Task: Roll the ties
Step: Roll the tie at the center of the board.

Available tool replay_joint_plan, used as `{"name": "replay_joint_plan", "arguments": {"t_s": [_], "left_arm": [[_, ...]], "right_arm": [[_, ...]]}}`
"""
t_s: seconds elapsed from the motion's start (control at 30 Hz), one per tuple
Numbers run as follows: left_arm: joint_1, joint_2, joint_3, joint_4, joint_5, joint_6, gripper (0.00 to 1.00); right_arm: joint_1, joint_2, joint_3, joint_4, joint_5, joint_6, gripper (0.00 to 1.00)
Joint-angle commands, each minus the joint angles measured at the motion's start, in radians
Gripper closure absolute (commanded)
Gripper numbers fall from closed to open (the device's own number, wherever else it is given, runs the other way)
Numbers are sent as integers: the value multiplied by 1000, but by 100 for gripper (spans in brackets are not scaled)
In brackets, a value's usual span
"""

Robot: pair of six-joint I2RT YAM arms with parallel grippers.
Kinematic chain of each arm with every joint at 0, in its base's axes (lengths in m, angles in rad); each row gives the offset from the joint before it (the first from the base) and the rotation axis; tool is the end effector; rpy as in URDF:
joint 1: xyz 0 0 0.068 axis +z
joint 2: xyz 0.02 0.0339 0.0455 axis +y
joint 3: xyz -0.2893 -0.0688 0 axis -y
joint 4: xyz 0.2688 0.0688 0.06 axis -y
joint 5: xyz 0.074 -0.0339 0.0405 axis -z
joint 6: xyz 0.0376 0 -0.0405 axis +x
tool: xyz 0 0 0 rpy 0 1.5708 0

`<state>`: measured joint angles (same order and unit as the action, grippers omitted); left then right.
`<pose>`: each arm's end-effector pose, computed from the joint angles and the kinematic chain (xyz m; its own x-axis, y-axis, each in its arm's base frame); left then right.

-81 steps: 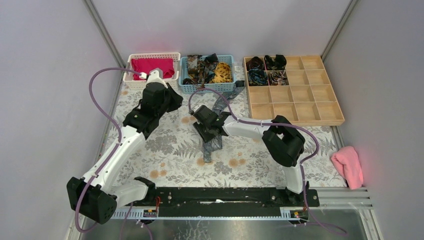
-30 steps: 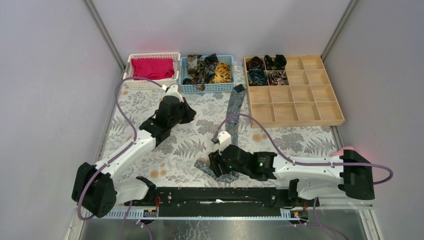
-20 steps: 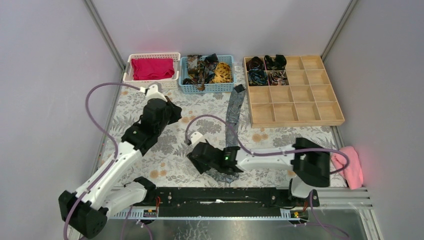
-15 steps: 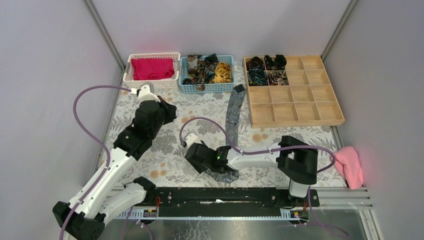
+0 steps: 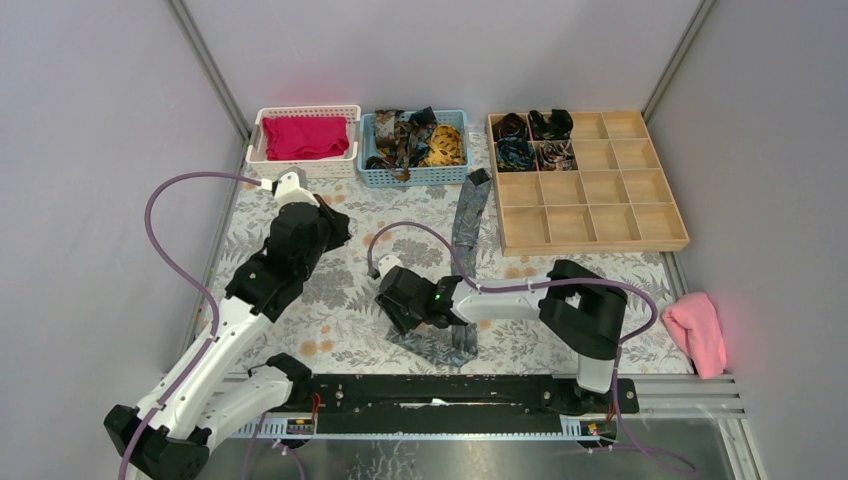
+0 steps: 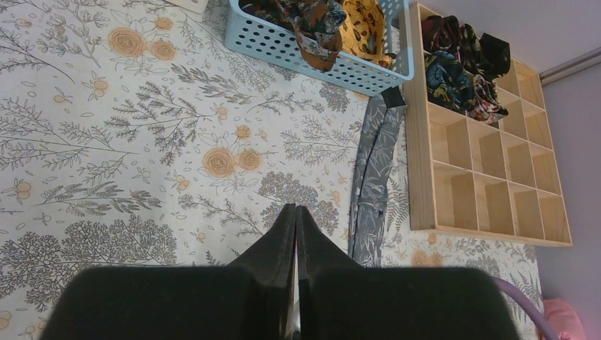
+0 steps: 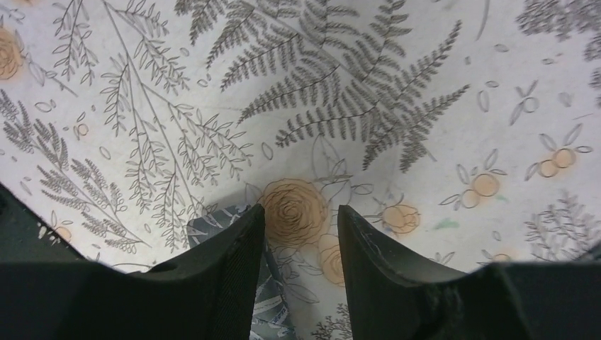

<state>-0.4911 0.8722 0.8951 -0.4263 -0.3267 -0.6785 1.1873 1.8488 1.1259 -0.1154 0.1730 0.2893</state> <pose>0.1839 -0.0847 0.3581 -0.3865 -0.4674 -0.7951 -0.0722 0.8747 -0.4792 0.1612 0.3824 0.1763 -0.5150 -0.5252 -0.6774 -0.7549 0.6523 0.0681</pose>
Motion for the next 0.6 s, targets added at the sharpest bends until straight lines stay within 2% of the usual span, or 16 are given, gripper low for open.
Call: {"name": "replay_joint_plan", "arguments": {"t_s": [0.0, 0.23, 0.37, 0.57], "left_arm": [[0, -12, 8, -17, -27, 19, 95], [0, -12, 5, -4, 3, 22, 95], [0, -21, 2, -3, 3, 20, 95], [0, -11, 4, -1, 2, 20, 95]], "right_arm": [[15, -23, -45, 79, -73, 57, 51], [15, -121, -67, 86, 56, 65, 47], [16, -165, -78, 91, -13, 65, 47], [23, -145, -105, 134, -154, 75, 48]]}}
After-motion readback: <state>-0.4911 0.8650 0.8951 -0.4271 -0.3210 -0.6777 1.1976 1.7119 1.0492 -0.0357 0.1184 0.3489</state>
